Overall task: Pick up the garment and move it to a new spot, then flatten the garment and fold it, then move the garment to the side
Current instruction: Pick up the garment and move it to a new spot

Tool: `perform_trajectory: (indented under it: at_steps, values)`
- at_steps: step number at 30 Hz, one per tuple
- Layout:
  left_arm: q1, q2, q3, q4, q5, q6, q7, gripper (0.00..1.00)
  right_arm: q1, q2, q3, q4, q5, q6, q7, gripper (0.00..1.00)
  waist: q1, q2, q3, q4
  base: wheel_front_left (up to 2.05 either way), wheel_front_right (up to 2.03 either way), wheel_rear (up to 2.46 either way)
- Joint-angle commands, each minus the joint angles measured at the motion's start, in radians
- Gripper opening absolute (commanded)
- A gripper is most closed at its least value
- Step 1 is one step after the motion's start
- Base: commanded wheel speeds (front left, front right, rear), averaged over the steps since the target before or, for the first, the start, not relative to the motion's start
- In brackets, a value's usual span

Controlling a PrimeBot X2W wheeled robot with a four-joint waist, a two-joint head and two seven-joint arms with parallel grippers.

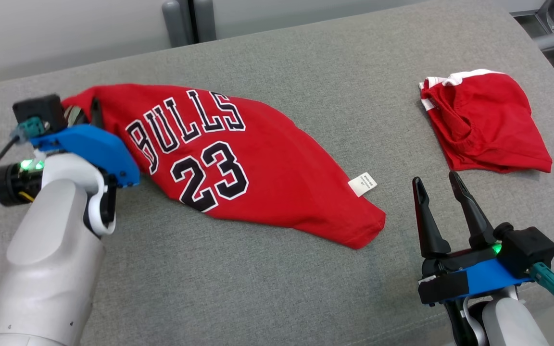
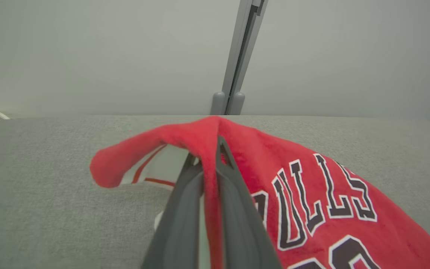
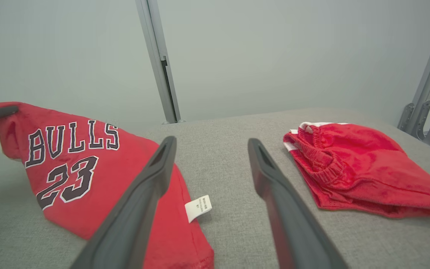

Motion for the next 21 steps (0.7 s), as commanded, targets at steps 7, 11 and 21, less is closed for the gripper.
perform_trajectory:
  at_steps: [7, 11, 21]
  values:
    - [0.022, -0.008, -0.023, 0.122, 0.017, -0.042, -0.091, 1.00, -0.007, -0.002, -0.007, 0.027, -0.010, 0.000, -0.012, 1.00, -0.0002, -0.0001, -0.012, 0.024, 0.00, 0.00, 0.00]
    - [0.022, -0.035, -0.062, 0.158, 0.033, -0.101, -0.152, 1.00, 0.010, -0.002, -0.011, 0.046, -0.023, 0.000, -0.013, 1.00, -0.0002, -0.0001, -0.054, 0.058, 0.00, 0.00, 0.00]
    - [0.159, -0.093, -0.104, 0.095, 0.044, -0.165, -0.235, 1.00, 0.075, -0.002, -0.040, 0.090, -0.059, 0.000, -0.004, 1.00, -0.0002, -0.0001, -0.191, 0.138, 0.00, 0.00, 0.00]
